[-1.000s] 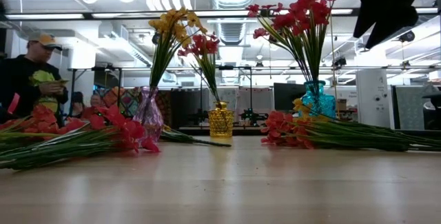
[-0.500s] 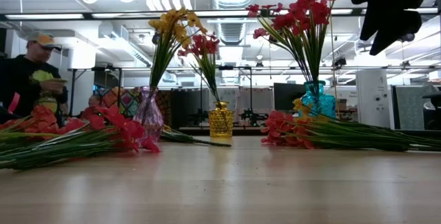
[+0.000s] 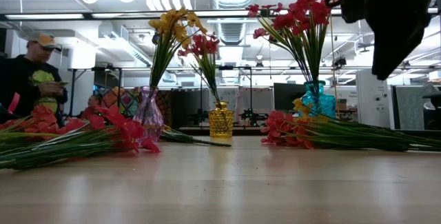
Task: Sort flowers into vase by color
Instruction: Put the right yellow flower into the purple vase
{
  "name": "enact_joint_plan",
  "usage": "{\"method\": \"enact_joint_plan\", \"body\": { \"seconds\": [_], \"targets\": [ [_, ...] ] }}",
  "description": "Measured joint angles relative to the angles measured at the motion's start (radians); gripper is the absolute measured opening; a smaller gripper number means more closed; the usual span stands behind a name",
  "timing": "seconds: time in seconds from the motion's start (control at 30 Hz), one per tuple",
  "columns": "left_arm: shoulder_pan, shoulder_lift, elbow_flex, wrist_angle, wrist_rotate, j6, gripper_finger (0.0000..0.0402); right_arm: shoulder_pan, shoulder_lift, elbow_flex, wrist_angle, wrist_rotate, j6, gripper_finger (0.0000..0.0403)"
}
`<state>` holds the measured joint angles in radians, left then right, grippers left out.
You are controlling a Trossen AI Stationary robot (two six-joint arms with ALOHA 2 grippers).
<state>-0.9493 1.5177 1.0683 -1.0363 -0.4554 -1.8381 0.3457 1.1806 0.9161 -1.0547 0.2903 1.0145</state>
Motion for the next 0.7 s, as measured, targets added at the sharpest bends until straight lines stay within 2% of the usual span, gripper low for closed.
{"method": "enact_joint_plan", "body": {
  "seconds": [0.27, 0.43, 0.7],
  "targets": [
    [0.000, 0.000, 0.000, 0.000, -0.084, 0.044, 0.0212, 0.008, 0.081, -0.038, 0.118, 0.036, -0.019, 0.0291],
    [0.000, 0.000, 0.000, 0.006, -0.162, 0.089, 0.0212, 0.008, 0.086, -0.116, 0.212, 0.074, -0.009, 0.0283],
    [0.004, 0.000, 0.000, 0.007, -0.218, 0.146, 0.0212, 0.004, 0.086, -0.237, 0.393, 0.130, 0.017, 0.0271]
  ]
}}
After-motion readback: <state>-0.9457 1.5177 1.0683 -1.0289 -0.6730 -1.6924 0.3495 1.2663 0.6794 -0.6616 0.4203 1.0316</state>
